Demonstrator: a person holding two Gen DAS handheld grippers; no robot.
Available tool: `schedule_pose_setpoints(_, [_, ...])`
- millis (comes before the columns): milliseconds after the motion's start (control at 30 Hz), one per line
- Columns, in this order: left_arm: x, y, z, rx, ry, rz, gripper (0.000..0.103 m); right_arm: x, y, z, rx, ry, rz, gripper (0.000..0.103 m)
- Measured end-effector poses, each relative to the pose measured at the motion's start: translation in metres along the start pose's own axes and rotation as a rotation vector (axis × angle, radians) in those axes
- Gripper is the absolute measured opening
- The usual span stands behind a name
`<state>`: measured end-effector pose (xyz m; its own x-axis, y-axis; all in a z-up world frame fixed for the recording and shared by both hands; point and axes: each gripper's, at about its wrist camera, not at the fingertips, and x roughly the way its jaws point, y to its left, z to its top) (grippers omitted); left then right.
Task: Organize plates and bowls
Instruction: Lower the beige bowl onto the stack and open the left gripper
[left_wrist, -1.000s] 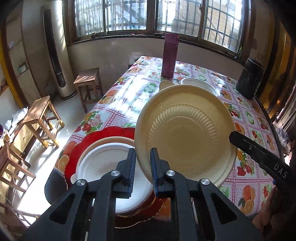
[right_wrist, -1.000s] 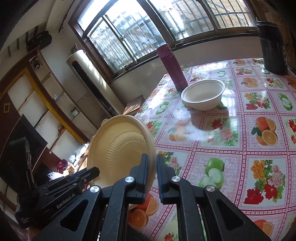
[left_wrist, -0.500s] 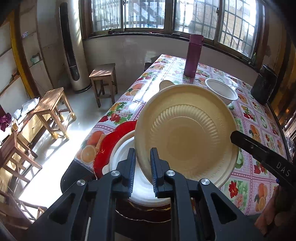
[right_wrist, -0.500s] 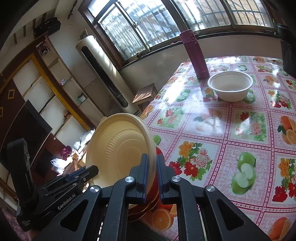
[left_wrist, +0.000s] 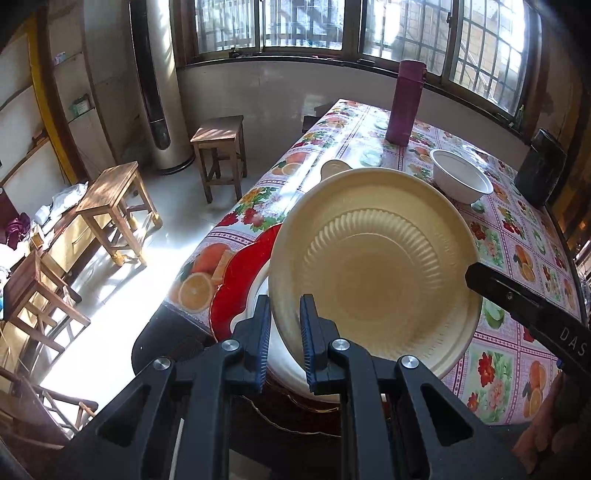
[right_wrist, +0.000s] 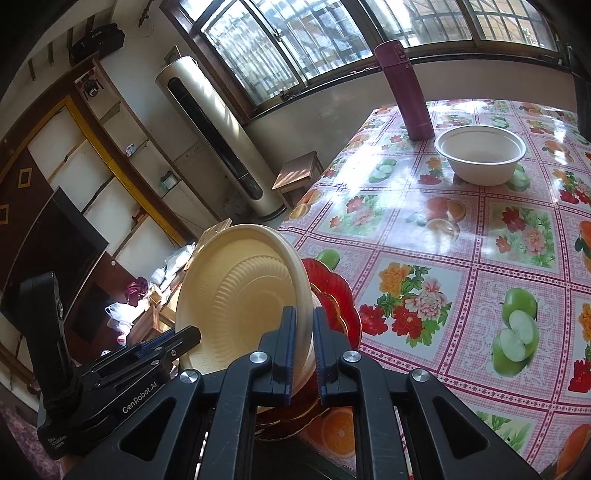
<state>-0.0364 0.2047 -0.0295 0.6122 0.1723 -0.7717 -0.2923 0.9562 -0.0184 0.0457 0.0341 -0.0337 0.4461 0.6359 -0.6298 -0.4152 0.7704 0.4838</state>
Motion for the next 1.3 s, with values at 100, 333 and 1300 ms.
schedule_pose_setpoints(100, [0.003,0.001,0.000,-0.002,0.009,0.002,0.014,0.004,-0.002,0.001,0.003,0.005,0.005,0.009])
schedule_pose_setpoints(333, [0.008,0.003,-0.001,-0.004,0.022,0.018,0.014,0.008,-0.003,0.000,0.004,0.014,0.014,0.009])
schedule_pose_setpoints(1300, [0.024,0.006,-0.005,-0.012,0.066,0.030,0.014,0.028,-0.015,-0.002,0.032,0.068,0.031,0.011])
